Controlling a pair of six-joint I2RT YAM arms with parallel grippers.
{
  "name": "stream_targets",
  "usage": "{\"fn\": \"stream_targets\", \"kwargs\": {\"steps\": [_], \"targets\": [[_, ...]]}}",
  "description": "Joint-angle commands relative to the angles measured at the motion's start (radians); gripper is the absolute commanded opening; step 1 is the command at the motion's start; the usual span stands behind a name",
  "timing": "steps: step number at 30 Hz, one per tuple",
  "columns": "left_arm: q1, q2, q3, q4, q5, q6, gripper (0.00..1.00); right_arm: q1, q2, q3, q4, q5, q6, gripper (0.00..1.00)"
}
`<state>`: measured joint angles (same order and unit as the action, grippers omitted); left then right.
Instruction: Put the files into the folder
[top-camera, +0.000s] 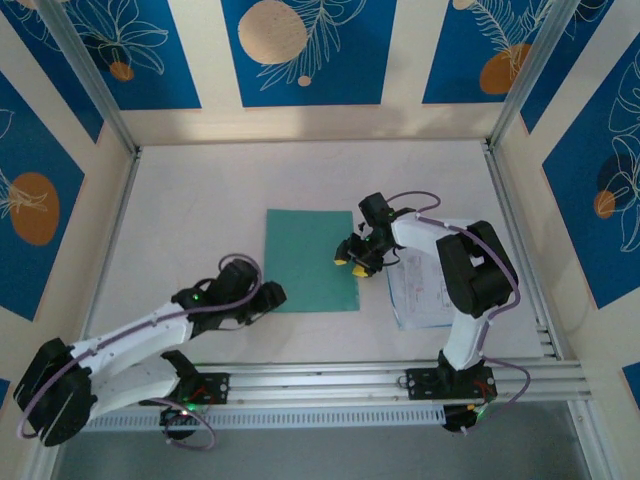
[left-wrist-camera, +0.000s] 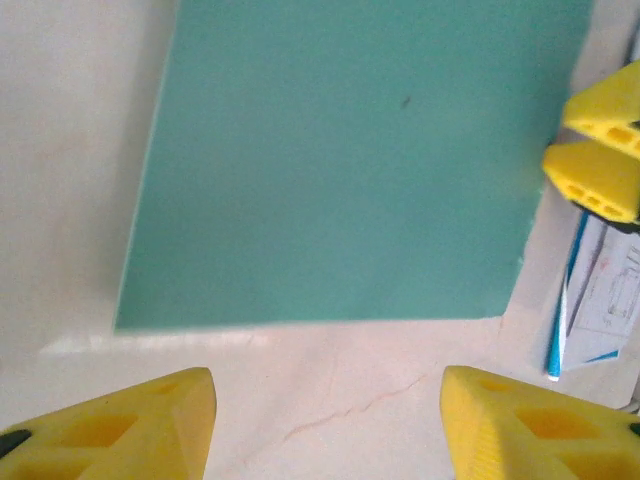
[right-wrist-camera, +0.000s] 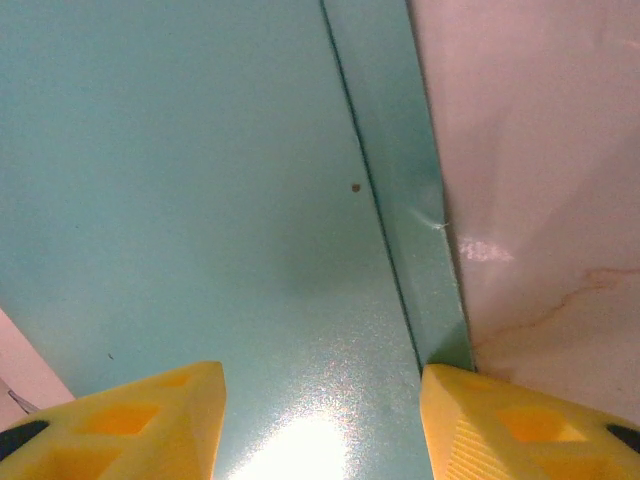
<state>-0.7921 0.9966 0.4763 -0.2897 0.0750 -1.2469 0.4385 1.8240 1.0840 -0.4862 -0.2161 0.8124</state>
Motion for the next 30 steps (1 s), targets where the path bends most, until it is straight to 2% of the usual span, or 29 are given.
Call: {"fn": "stream_targets", "kwargs": {"steps": [1,5,10,18,23,30], "targets": [[-0.111,-0.043,-0.029,0.02,-0.142,-0.281,0.61,0.011,0.013,-0.01,-0.034,0.015,-0.001,0.55],[-0.241,-0.01,-0.061,0.097,-0.252,-0.454,0.64,0.021,0.016,-0.006,-0.047,0.036,-0.004,0.55],[-0.321,0.082,-0.114,0.283,-0.387,-0.593,0.64,0.028,0.023,-0.004,-0.058,0.047,-0.004,0.55],[-0.358,0.258,-0.159,0.601,-0.52,-0.706,0.57,0.025,0.024,-0.007,-0.062,0.047,-0.012,0.55],[-0.38,0.358,-0.169,0.751,-0.581,-0.759,0.49,0.022,0.026,-0.007,-0.061,0.043,-0.013,0.55],[-0.386,0.423,-0.175,0.856,-0.626,-0.781,0.39,0.016,0.027,-0.004,-0.064,0.037,-0.022,0.55]]}}
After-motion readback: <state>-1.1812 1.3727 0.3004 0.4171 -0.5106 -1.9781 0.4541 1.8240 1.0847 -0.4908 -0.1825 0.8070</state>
